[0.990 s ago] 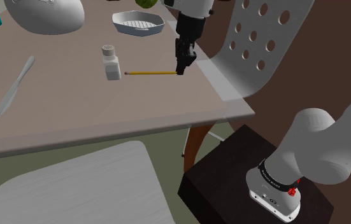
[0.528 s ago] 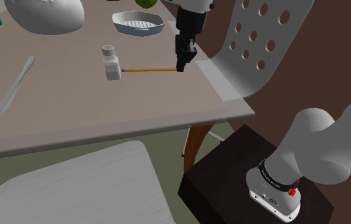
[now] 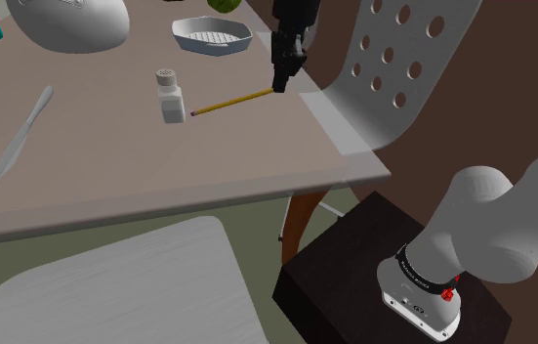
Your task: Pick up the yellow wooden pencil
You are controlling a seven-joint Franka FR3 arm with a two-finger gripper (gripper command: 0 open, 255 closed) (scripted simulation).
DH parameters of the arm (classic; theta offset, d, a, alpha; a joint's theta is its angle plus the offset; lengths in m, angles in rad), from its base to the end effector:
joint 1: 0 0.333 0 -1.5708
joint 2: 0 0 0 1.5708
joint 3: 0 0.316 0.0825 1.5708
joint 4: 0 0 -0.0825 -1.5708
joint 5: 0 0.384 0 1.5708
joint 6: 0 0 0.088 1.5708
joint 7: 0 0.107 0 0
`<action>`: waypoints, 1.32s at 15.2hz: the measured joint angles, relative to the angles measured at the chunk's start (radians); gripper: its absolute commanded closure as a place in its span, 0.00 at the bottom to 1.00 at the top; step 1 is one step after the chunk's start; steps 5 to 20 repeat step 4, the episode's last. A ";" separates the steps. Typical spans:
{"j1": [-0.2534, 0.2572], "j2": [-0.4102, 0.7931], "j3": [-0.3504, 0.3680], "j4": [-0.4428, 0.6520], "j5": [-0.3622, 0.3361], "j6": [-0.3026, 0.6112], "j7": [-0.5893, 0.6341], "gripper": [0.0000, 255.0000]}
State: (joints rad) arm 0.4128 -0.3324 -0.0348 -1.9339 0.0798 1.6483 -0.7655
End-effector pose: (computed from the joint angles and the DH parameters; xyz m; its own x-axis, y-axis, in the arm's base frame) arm 0.4201 0.1727 0.6268 0.4164 0.9041 0.0964 0.9091 -0.4151 -0.0335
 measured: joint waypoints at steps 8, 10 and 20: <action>0.000 0.016 -0.001 0.064 0.000 -0.048 0.004 1.00; 0.000 0.016 -0.001 0.064 0.000 -0.048 0.004 1.00; 0.000 0.016 -0.001 0.064 0.000 -0.048 0.004 1.00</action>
